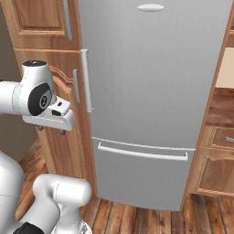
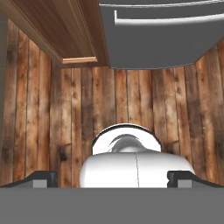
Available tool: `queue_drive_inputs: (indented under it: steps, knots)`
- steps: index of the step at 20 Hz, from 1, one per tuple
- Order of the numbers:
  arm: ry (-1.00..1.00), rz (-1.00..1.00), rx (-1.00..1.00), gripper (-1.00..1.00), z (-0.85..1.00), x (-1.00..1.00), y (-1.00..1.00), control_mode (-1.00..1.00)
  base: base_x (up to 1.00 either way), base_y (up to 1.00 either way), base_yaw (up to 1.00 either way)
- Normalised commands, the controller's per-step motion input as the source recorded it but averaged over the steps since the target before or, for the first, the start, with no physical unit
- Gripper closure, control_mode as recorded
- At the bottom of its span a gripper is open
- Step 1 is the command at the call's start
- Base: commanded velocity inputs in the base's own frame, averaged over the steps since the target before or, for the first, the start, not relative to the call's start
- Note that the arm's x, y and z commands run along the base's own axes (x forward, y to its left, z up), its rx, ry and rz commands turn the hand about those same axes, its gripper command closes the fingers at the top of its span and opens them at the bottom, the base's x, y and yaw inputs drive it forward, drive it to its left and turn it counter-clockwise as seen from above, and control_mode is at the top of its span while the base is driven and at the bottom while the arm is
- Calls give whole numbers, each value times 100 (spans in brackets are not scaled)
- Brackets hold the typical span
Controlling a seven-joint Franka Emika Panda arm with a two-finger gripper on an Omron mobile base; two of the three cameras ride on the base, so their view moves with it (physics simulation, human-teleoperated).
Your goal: Retrieve the steak from the fridge and place it on the saucepan with marinade on the stove.
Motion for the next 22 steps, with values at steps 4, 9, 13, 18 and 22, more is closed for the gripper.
queue_drive_inputs:
  steps: [4, 9, 13, 18, 22]
  knots:
    - [0, 0, 0, -100, 0, 0, 0, 100, 0, 0, 0]
    - [0, 0, 0, -100, 0, 0, 0, 100, 0, 0, 0]
    - [0, 0, 0, -100, 0, 0, 0, 100, 0, 0, 0]
    - [0, 0, 0, -100, 0, 0, 0, -100, 0, 0, 0]
    - [0, 0, 0, -100, 0, 0, 0, -100, 0, 0, 0]
